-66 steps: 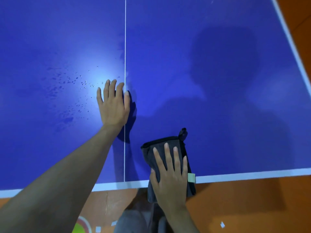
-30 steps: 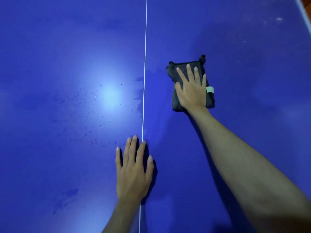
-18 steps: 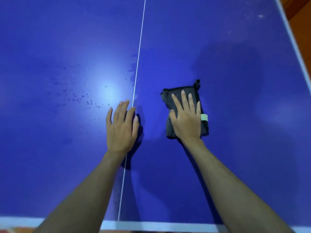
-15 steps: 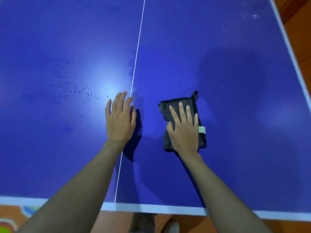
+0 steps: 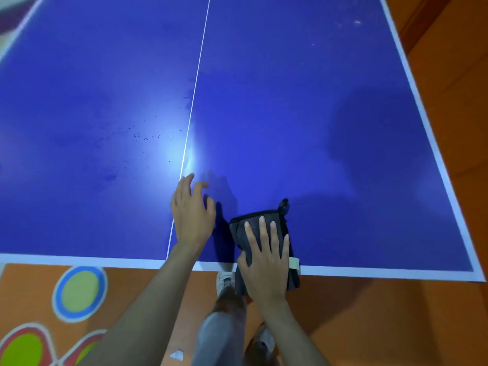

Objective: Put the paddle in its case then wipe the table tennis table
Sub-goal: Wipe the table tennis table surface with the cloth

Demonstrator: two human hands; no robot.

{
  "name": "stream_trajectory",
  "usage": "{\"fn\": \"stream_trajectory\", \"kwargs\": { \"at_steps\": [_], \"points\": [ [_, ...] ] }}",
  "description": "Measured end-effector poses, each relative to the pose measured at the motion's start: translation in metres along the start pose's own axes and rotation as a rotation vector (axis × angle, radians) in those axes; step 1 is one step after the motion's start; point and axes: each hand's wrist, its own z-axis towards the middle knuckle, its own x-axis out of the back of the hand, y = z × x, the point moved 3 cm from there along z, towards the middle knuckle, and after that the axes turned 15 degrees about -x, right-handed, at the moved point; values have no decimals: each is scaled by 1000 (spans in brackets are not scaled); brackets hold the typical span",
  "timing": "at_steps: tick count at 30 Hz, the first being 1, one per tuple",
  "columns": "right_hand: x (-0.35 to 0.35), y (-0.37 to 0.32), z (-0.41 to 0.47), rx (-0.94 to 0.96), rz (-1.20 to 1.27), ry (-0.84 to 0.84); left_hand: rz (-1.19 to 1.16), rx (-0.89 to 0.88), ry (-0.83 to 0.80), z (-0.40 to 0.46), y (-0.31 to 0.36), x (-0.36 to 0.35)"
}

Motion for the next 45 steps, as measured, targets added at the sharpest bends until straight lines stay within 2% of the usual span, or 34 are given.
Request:
{"fn": "stream_trajectory", "kwargs": {
  "at_steps": [5, 12, 20, 30, 37, 41, 45],
  "points": [
    [8, -5, 51, 13, 68, 49, -152, 17, -3, 7, 11, -3],
    [17, -36, 191, -34, 37, 127, -260, 68, 3, 70, 13, -26],
    [27, -72, 367, -57, 21, 204, -187, 16, -97, 149, -2, -46],
    [42, -97, 521, -17, 27, 216, -251, 55, -94, 188, -13, -58],
    [40, -82, 489, 20, 59, 152, -236, 10, -88, 178, 7, -50],
    [34, -51, 408, 37, 63, 176, -150, -136, -151, 156, 19, -46],
    [29, -18, 310, 8, 20, 131, 3, -248, -222, 123, 29, -40]
  ]
}}
